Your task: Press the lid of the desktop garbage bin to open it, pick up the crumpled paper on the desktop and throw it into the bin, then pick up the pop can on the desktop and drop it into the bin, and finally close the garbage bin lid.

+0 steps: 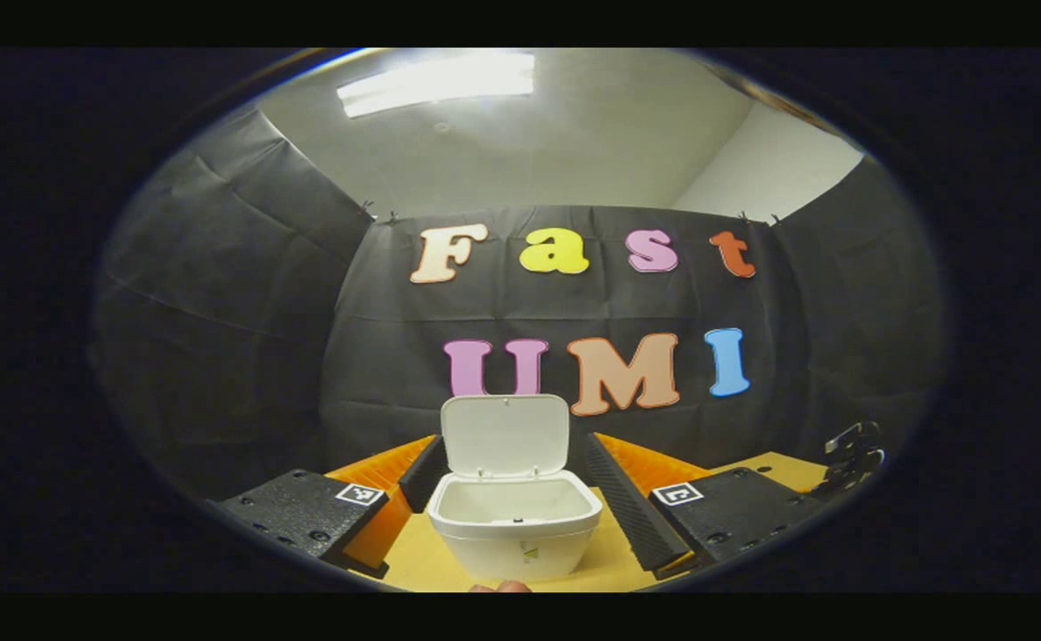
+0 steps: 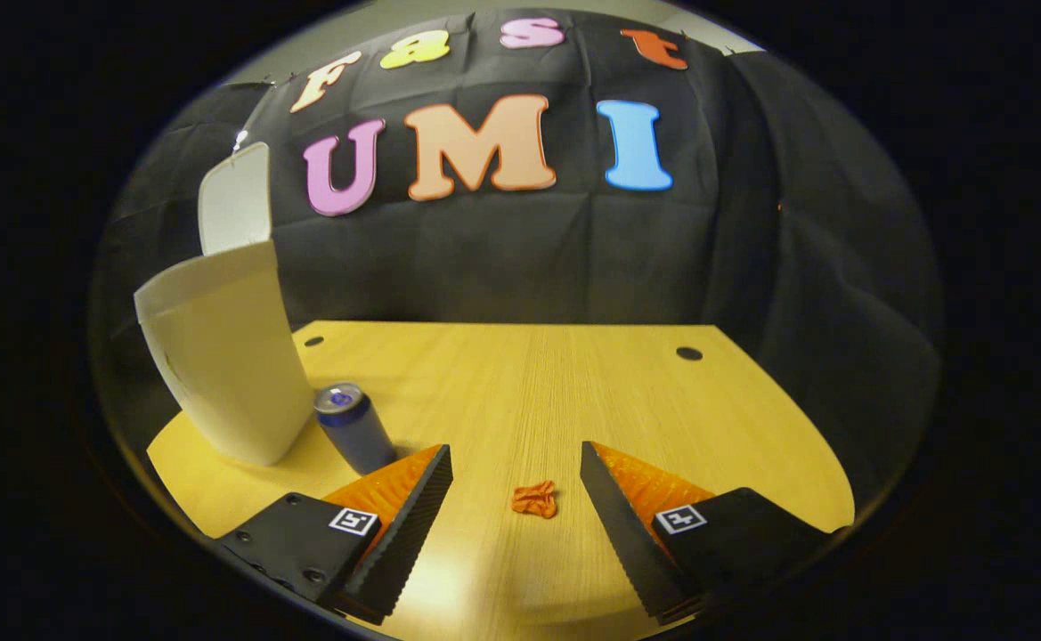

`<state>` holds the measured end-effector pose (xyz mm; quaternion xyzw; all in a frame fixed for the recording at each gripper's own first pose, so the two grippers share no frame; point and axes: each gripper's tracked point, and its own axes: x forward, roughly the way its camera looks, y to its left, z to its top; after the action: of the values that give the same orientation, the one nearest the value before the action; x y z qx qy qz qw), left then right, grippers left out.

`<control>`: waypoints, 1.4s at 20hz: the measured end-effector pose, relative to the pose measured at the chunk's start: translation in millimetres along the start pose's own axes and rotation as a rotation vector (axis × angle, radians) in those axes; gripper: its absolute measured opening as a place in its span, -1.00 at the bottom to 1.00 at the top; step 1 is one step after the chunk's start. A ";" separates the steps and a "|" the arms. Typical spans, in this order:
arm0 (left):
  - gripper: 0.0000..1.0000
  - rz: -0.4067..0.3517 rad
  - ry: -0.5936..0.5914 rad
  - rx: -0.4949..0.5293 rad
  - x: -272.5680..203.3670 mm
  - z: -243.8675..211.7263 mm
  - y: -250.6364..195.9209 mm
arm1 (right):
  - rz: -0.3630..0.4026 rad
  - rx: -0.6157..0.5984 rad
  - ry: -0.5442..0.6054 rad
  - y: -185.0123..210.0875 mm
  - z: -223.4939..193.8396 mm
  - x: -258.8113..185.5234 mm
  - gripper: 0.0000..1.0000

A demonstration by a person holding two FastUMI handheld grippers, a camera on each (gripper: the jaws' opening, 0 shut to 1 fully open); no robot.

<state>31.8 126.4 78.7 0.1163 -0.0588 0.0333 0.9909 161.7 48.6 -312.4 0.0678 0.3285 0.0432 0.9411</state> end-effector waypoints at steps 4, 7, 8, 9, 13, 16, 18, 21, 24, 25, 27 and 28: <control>0.86 0.062 0.051 0.093 -10.3 -13.9 12.6 | -0.024 -0.003 0.120 -13.8 -29.9 44.9 1.00; 0.87 0.075 0.095 0.094 -13.4 -22.3 10.7 | -0.026 0.006 0.190 -17.0 -45.5 57.5 1.00; 0.86 0.075 0.094 0.074 -13.2 -21.2 10.2 | -0.015 0.005 0.217 -15.7 -53.0 60.7 1.00; 0.87 0.075 0.090 0.057 -11.1 -19.5 9.5 | -0.007 0.001 0.242 -15.2 -60.3 64.3 0.92; 0.86 0.087 0.082 0.080 -9.7 -16.9 12.9 | 0.006 -0.006 0.302 -10.6 -74.9 66.7 0.43; 0.87 0.080 0.076 0.078 -9.9 -15.9 10.8 | 0.007 -0.018 0.292 -4.4 -73.0 66.4 0.07; 0.86 0.084 0.072 0.053 -11.0 -16.3 13.6 | 0.019 -0.040 0.295 -3.1 -68.5 64.2 -0.10; 0.84 0.106 0.056 0.044 -17.4 -11.0 26.6 | 0.079 -0.058 0.241 2.4 -51.9 57.6 -0.18; 0.84 0.134 0.036 0.058 -24.9 -4.3 44.4 | 0.176 -0.097 0.112 16.7 6.5 28.6 -0.16; 0.84 0.142 0.032 0.061 -26.4 -2.5 50.3 | 0.221 -0.112 0.060 24.0 31.3 18.0 -0.19; 0.84 0.150 0.023 0.047 -31.0 -1.3 57.9 | 0.338 -0.131 -0.044 48.7 85.6 -13.0 -0.19; 0.86 0.149 0.021 0.030 -32.6 -2.4 60.4 | 0.408 -0.137 -0.103 65.0 111.7 -27.9 -0.19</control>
<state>-5.0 183.9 86.0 0.1262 -0.0564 0.1091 0.9844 207.2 98.1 -198.6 0.0709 0.2557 0.2514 0.9308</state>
